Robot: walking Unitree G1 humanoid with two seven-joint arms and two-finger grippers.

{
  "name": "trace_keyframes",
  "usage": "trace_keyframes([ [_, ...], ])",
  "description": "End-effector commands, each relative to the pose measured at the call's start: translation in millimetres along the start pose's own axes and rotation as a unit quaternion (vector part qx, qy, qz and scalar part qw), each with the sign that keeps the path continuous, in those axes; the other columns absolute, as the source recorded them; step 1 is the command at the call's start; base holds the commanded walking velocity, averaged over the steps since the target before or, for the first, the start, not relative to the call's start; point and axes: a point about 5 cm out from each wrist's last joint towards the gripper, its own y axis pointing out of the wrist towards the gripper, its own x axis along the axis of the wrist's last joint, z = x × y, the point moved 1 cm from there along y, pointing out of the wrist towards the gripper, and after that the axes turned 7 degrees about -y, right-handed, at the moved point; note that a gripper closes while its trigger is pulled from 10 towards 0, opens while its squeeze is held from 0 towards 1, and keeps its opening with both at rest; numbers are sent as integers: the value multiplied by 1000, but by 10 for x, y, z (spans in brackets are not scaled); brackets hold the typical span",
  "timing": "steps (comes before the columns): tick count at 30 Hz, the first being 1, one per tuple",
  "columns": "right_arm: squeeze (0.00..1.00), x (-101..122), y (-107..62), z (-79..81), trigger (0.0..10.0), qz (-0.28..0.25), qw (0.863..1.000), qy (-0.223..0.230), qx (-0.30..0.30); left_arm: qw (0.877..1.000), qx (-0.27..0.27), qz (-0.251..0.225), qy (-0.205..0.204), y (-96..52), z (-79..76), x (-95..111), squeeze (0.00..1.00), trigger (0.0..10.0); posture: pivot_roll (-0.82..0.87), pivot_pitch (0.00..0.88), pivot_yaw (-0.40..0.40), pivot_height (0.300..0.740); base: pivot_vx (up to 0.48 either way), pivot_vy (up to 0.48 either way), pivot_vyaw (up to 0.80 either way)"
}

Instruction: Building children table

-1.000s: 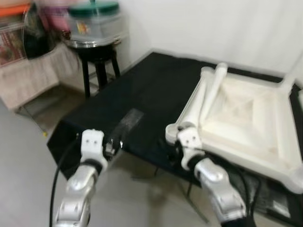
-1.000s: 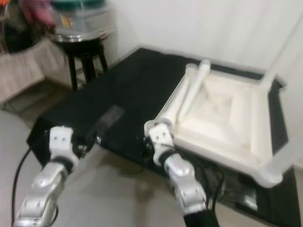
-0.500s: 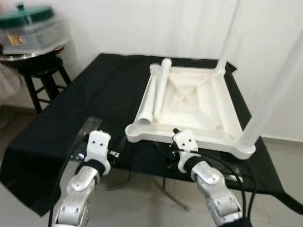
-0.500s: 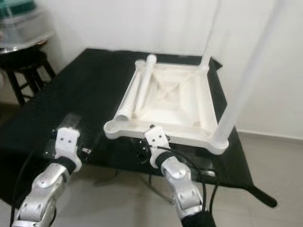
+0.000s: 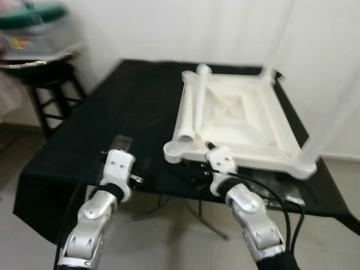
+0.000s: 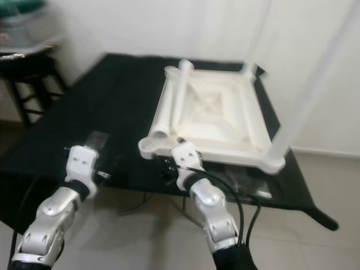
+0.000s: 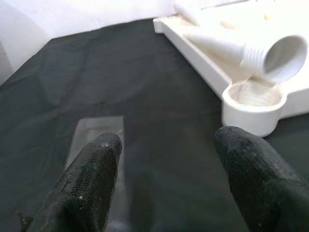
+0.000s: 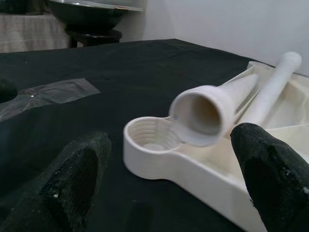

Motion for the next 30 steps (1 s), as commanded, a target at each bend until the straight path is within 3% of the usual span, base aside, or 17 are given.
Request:
trace_keyframes([
  [1, 0, -6, -25, -33, 10000, -3, 1000, -3, -9, 1000, -9, 11, 1, 0, -25, -39, 0, 10000, -31, 85, 33, 740, 0, 480, 0],
  [4, 0, -7, -27, -40, 10000, -1, 1000, -9, -12, 1000, -11, 7, 0, -2, -30, -30, 0, 10000, -32, 86, 36, 740, 0, 426, 0],
  [16, 0, 20, -26, -141, 10000, -11, 999, -14, -45, 999, -36, -1, 8, -5, -80, 1, 0, 10000, -31, 90, 34, 740, 0, 0, -763],
  [24, 0, 23, -3, -169, 10000, -5, 998, -22, -52, 998, -56, -11, 12, -18, -122, 33, 0, 10000, -31, 96, 30, 740, 0, 0, 0],
  [30, 0, 3, -10, -173, 10000, -3, 999, -5, -53, 998, -63, -22, -5, -29, -124, 62, 0, 10000, -31, 97, 30, 740, 0, 0, -667],
])
